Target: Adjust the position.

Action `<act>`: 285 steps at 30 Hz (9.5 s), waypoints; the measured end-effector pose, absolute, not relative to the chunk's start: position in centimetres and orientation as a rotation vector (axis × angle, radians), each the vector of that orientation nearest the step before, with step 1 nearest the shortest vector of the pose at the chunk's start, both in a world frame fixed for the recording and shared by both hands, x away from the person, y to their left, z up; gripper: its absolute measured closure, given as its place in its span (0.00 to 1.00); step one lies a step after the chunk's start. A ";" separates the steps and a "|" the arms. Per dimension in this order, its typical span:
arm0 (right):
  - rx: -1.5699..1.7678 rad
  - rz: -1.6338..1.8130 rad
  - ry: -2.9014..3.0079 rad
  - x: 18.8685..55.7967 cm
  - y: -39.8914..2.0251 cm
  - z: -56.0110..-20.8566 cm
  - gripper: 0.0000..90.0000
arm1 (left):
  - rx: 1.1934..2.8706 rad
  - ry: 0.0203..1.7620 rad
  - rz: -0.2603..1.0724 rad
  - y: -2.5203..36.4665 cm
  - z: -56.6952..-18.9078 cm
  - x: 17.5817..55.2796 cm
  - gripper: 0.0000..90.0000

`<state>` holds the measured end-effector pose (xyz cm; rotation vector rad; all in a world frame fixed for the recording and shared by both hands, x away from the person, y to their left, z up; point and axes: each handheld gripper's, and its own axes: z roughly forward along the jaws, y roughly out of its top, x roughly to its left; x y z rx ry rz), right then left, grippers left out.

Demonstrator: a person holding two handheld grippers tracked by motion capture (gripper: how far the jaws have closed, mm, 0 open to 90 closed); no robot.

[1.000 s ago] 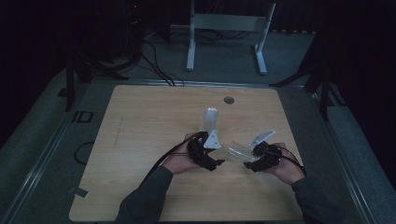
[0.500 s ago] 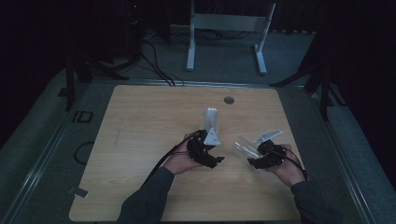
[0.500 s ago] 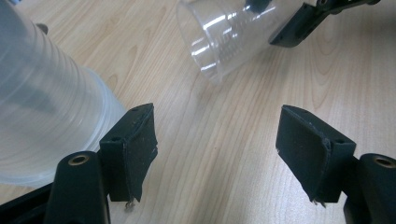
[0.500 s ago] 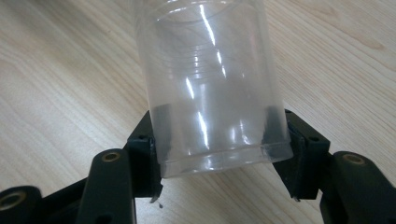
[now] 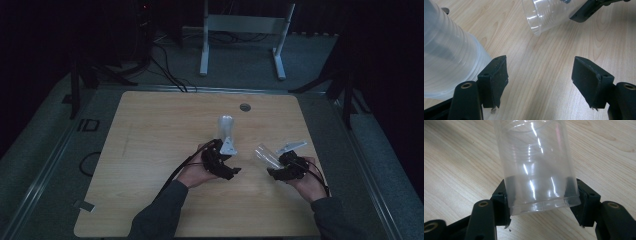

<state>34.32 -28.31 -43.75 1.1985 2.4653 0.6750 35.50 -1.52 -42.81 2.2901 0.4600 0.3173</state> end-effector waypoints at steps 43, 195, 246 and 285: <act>1.339 0.933 2.113 32.8 -27.9 -43.5 0.46 | 2.152 0.574 0.284 -2.2 -42.3 36.1 0.32; 1.230 1.227 1.769 30.6 -25.6 -43.9 0.45 | 1.690 0.769 -0.116 -8.6 -40.2 39.2 0.31; 1.245 1.266 1.831 30.9 -25.9 -44.2 0.46 | 1.763 0.684 0.138 -10.2 -38.7 36.9 0.28; 1.245 1.283 1.850 30.2 -26.8 -44.3 0.34 | 1.782 0.639 0.352 -9.6 -39.4 36.5 0.31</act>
